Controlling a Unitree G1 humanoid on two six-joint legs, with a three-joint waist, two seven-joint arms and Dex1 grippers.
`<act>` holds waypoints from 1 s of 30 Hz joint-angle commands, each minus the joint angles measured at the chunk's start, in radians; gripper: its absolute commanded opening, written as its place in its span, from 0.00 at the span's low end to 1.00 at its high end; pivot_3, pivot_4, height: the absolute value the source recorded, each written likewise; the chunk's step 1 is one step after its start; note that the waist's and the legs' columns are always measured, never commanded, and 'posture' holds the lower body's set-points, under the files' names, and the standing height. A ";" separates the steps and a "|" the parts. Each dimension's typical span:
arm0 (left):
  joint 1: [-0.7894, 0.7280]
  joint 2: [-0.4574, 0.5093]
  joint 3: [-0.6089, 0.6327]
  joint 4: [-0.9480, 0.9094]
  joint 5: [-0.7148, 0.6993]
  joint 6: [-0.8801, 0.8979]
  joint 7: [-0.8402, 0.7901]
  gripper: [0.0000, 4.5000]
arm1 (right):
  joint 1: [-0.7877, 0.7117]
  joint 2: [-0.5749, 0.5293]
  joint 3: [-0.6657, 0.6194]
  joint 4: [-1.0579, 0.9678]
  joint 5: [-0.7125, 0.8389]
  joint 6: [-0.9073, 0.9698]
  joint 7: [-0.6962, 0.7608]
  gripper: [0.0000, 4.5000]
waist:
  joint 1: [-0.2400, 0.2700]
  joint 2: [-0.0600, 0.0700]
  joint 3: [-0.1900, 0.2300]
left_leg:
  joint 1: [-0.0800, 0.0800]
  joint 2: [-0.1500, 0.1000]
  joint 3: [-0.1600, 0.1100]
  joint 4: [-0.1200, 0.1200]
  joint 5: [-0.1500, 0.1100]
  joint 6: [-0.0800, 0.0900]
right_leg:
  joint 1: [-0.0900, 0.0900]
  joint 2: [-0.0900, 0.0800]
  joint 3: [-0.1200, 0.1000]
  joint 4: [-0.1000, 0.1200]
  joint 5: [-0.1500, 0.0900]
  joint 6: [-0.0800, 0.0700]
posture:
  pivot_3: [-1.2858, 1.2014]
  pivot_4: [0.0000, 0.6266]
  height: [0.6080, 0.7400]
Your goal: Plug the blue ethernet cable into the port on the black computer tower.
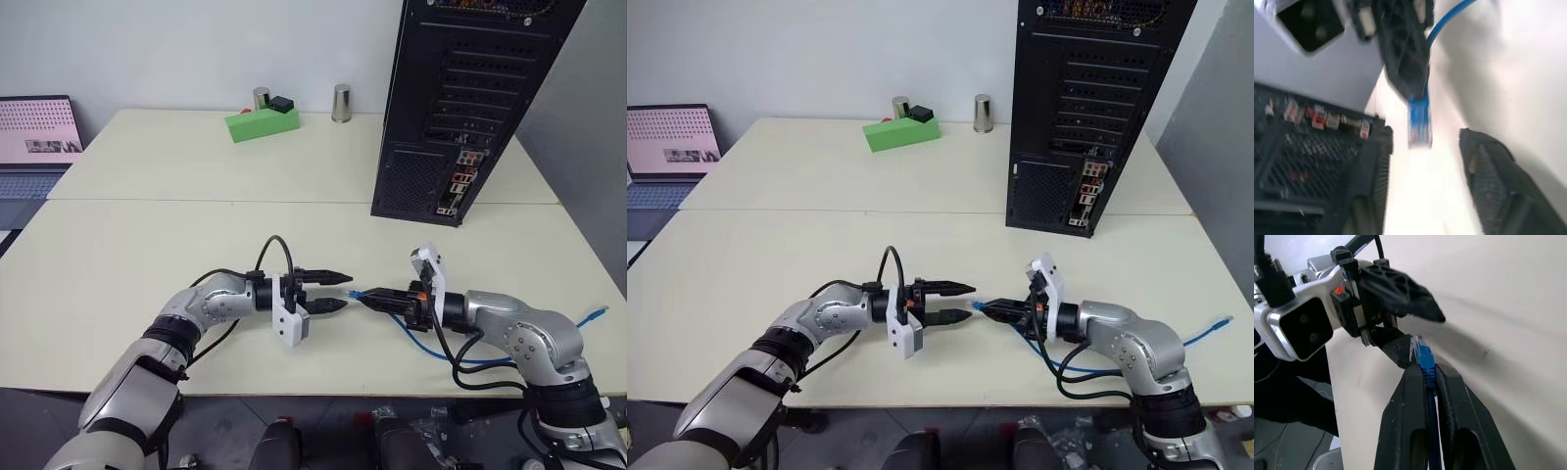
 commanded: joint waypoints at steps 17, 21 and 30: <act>-0.034 -0.284 0.204 -0.481 -0.439 1.348 -0.054 0.87 | -0.073 0.279 -0.217 -0.131 -0.374 -0.207 -0.757 0.00 | -0.009 0.000 0.000 | 0.000 0.000 -0.001 0.000 0.000 0.000 | -0.002 0.001 0.000 0.001 0.000 0.000 | 0.52 0.24 1.00; -0.082 -0.344 0.225 -0.493 -0.394 1.324 0.014 0.87 | -0.157 0.338 -0.258 -0.044 -0.410 -0.240 -0.848 0.00 | -0.004 0.000 0.000 | -0.001 0.000 0.000 -0.001 0.000 0.000 | -0.002 0.001 0.001 0.000 0.000 0.000 | 0.52 0.24 1.00; -0.088 -0.418 0.239 -0.492 -0.367 1.337 0.036 0.87 | -0.227 0.329 -0.316 0.045 -0.397 -0.257 -0.860 0.00 | -0.002 0.000 0.000 | -0.002 0.000 0.000 -0.001 0.000 0.000 | -0.003 0.000 0.001 0.000 0.000 0.000 | 0.52 0.24 1.00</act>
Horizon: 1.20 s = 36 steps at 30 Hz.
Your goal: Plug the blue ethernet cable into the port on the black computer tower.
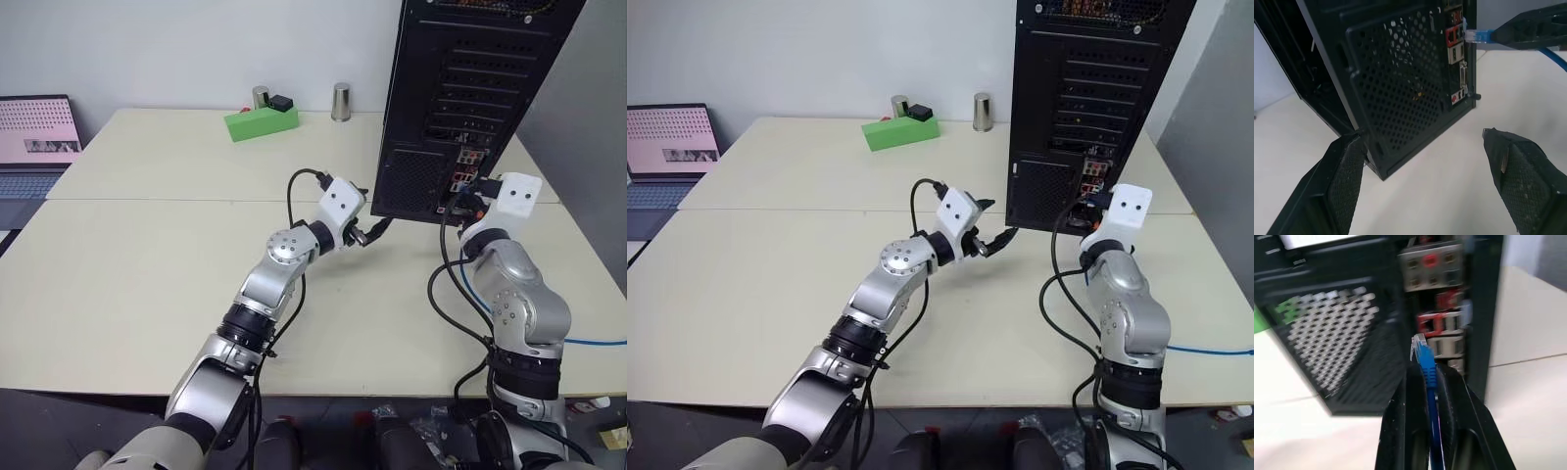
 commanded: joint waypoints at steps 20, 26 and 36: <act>-0.015 -0.036 0.023 -0.043 0.053 -0.022 -0.003 0.87 | -0.096 -0.040 -0.008 0.085 0.004 -0.041 0.055 0.00 | -0.001 0.000 0.000 | 0.000 0.000 0.000 0.000 0.000 0.000 | -0.001 0.000 0.000 0.000 0.000 0.000 | 0.52 0.24 1.00; -0.005 -0.039 0.020 -0.056 0.065 -0.023 -0.003 0.87 | -0.114 -0.046 -0.005 0.121 -0.004 -0.059 0.058 0.00 | -0.001 0.000 0.000 | -0.001 0.000 0.000 0.000 0.000 0.000 | -0.001 0.000 0.000 0.000 0.000 0.000 | 0.52 0.24 1.00; -0.001 -0.039 0.025 -0.056 0.071 -0.023 -0.002 0.87 | -0.112 -0.057 -0.009 0.153 -0.018 -0.075 0.050 0.00 | -0.001 0.000 0.000 | -0.001 0.000 0.000 0.000 0.000 0.000 | -0.001 0.000 0.000 0.000 0.000 0.000 | 0.52 0.24 1.00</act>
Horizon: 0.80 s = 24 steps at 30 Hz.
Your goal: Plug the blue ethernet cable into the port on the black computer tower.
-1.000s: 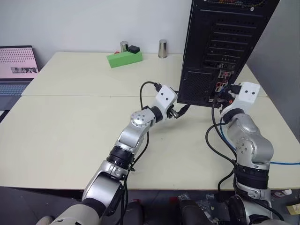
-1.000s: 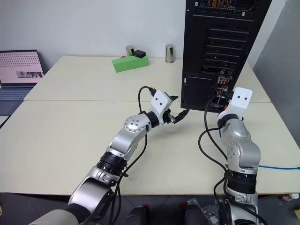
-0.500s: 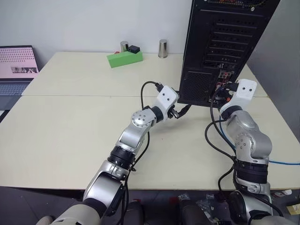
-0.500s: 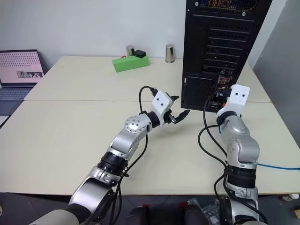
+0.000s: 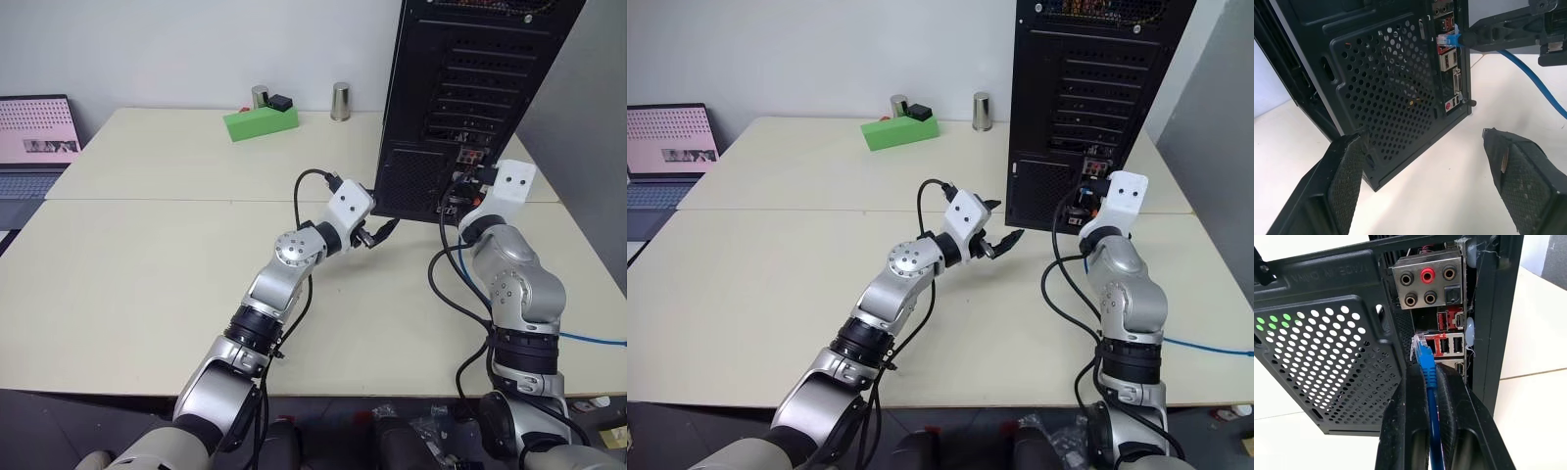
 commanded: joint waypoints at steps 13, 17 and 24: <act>0.002 -0.008 0.020 -0.053 0.007 -0.023 -0.002 0.87 | 0.000 -0.018 -0.019 -0.025 -0.033 -0.028 -0.013 0.00 | 0.000 0.000 0.000 | 0.000 0.000 0.000 0.000 0.000 0.000 | 0.000 0.000 0.000 0.000 0.000 0.000 | 0.52 0.24 1.00; 0.002 -0.008 0.020 -0.054 0.007 -0.024 -0.002 0.87 | 0.001 -0.019 -0.019 -0.026 -0.041 -0.026 -0.018 0.00 | 0.001 0.000 0.000 | 0.000 0.000 0.000 0.000 0.000 0.000 | 0.000 0.000 0.000 0.000 0.000 0.000 | 0.52 0.24 1.00; 0.002 -0.008 0.021 -0.052 0.009 -0.026 -0.001 0.87 | -0.006 -0.020 -0.013 -0.014 -0.043 -0.033 -0.018 0.00 | 0.001 0.000 0.000 | -0.001 0.000 0.000 0.000 0.000 0.000 | 0.000 0.000 0.000 0.000 0.000 0.000 | 0.52 0.24 1.00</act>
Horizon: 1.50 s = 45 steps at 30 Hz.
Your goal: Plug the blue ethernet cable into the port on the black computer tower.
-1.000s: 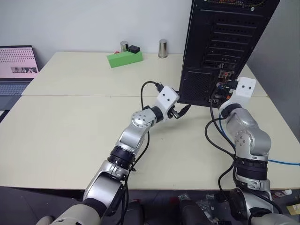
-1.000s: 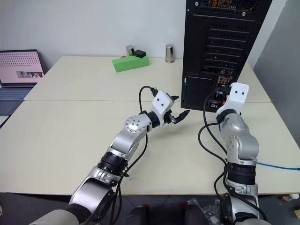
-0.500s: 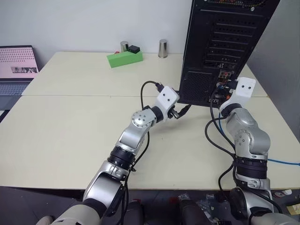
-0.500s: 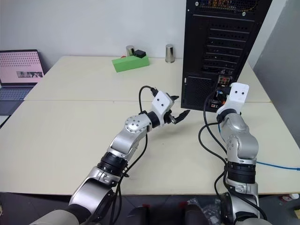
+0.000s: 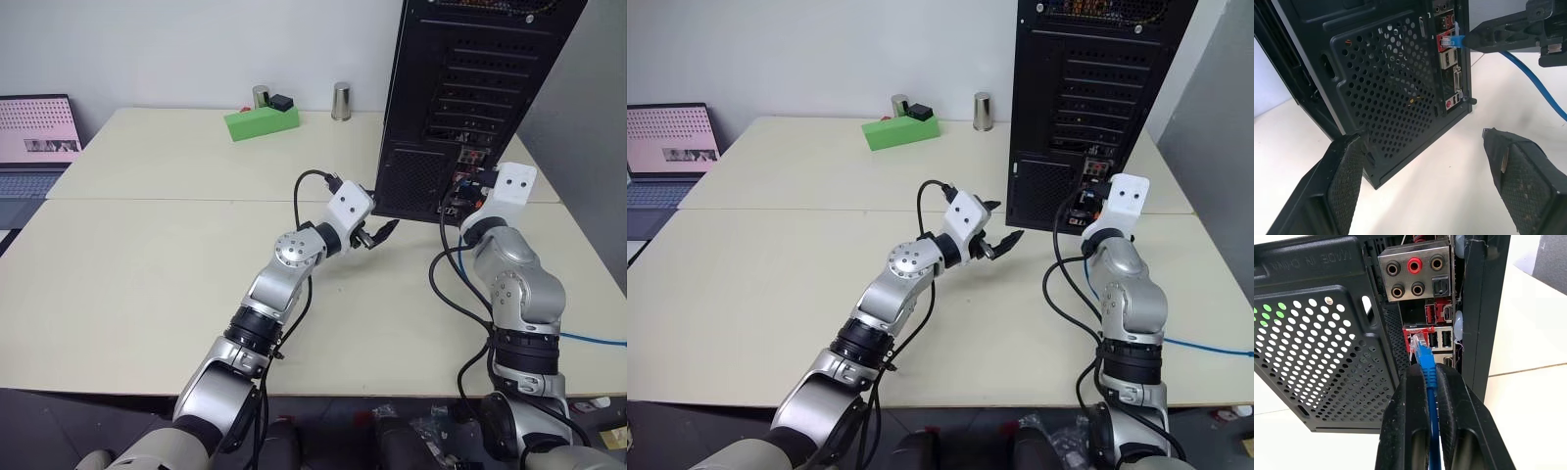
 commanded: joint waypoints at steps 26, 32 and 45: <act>-0.004 -0.032 0.013 -0.031 0.024 -0.056 0.010 0.87 | -0.125 0.024 0.006 -0.035 -0.035 0.062 -0.078 0.00 | -0.008 0.000 0.000 | 0.000 0.000 0.000 0.000 0.000 0.000 | 0.000 0.000 0.001 0.001 0.000 0.000 | 0.52 0.24 1.00; -0.005 -0.043 0.011 -0.029 0.026 -0.058 0.013 0.87 | -0.156 0.054 0.001 -0.037 -0.023 0.087 -0.097 0.00 | -0.016 0.000 0.000 | 0.000 0.000 0.000 0.000 0.000 0.000 | -0.001 0.000 0.001 0.001 0.000 0.000 | 0.52 0.24 1.00; -0.006 -0.057 0.014 -0.023 0.032 -0.066 0.017 0.87 | -0.217 0.068 -0.010 0.033 -0.034 0.061 -0.115 0.00 | -0.024 0.000 0.000 | -0.002 0.000 0.001 0.000 0.000 0.000 | -0.004 0.000 0.002 0.002 0.000 0.000 | 0.52 0.24 1.00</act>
